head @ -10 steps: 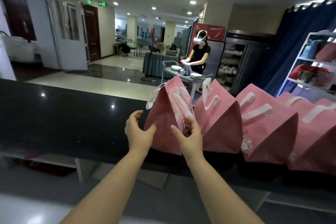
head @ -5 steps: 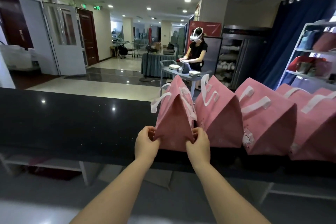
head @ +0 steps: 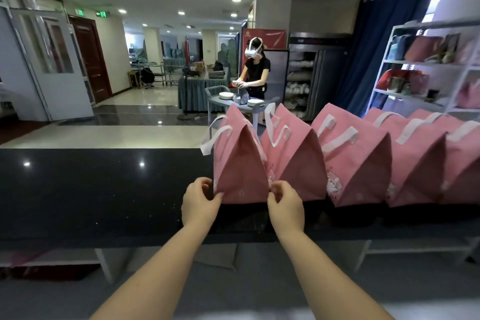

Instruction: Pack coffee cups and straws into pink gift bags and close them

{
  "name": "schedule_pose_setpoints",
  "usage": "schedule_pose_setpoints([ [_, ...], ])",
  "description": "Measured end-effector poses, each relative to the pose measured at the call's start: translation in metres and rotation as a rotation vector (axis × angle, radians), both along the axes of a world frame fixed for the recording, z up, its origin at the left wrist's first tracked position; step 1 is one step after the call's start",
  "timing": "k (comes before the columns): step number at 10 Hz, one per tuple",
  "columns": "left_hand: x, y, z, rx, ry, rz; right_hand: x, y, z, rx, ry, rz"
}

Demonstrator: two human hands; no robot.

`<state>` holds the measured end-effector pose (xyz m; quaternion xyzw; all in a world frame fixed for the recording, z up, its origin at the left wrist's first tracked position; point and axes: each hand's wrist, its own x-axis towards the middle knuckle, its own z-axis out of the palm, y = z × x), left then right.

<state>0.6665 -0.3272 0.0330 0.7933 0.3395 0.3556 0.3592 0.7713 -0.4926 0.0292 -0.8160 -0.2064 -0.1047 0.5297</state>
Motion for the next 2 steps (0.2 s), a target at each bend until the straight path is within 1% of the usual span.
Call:
schedule_pose_setpoints([
  [1,0.000,-0.016,0.036,0.311,-0.072,0.007,0.011,-0.031,0.030,0.014,-0.107,0.066],
  [2,0.018,-0.054,0.103,0.558,-0.148,-0.110,0.034,-0.060,0.085,-0.055,-0.298,0.142],
])
